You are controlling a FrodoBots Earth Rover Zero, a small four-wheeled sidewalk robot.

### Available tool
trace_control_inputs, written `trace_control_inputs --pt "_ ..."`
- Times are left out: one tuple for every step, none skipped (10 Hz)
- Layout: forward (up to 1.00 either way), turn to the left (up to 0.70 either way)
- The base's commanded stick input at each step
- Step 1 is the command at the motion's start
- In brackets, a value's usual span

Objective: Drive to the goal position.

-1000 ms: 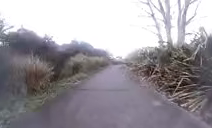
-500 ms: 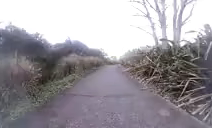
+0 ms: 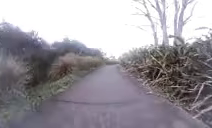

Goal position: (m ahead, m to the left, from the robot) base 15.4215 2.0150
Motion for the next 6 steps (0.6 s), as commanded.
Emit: trace_control_inputs --pt "0.70 0.00" --pt "0.70 0.00" --pt "0.70 0.00" --pt "0.70 0.00" --pt "0.70 -0.01" --pt "0.70 -0.03"
